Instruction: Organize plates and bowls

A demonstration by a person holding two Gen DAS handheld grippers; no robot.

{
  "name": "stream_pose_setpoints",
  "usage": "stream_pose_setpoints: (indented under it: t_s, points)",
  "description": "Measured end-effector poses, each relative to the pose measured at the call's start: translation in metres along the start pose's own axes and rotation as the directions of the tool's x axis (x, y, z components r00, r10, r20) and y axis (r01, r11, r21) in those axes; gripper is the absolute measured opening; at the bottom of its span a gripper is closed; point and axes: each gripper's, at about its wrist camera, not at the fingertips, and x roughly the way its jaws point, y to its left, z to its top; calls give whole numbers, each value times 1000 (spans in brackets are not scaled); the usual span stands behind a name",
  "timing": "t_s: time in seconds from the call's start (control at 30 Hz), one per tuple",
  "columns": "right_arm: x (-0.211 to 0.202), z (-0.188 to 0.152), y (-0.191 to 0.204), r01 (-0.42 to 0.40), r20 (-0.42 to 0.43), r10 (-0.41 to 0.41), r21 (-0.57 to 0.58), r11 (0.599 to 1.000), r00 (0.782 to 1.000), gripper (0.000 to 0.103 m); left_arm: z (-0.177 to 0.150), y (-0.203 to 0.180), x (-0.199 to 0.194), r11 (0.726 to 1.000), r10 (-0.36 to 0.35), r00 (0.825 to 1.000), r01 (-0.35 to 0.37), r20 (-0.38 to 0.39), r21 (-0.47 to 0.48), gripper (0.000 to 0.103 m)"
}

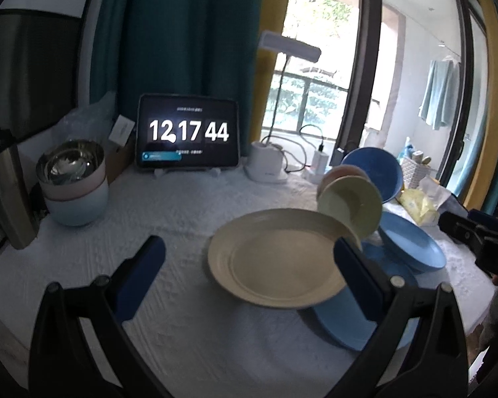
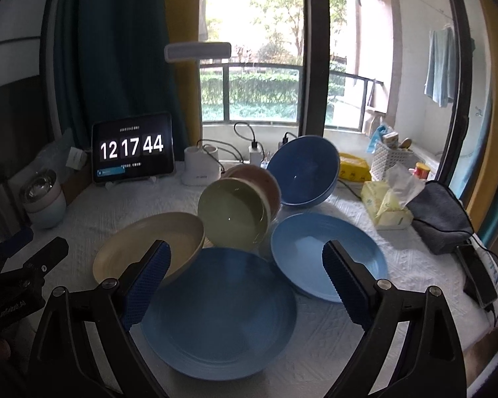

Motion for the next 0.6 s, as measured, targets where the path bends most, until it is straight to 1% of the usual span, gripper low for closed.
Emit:
stream_pose_setpoints:
  t_s: [0.2, 0.53, 0.6]
  points:
    - [21, 6, 9, -12, -27, 12, -7, 1000, 1000, 89, -2, 10, 21, 1000, 8, 999, -9, -38, -16, 102]
    - [58, 13, 18, -45, -91, 44, -10, 999, 995, 85, -4, 19, 54, 999, 17, 995, -19, -98, -28, 101]
    - [64, 14, 19, -49, -101, 48, -11, 999, 994, 82, -5, 22, 60, 999, 21, 993, -25, -113, -29, 101]
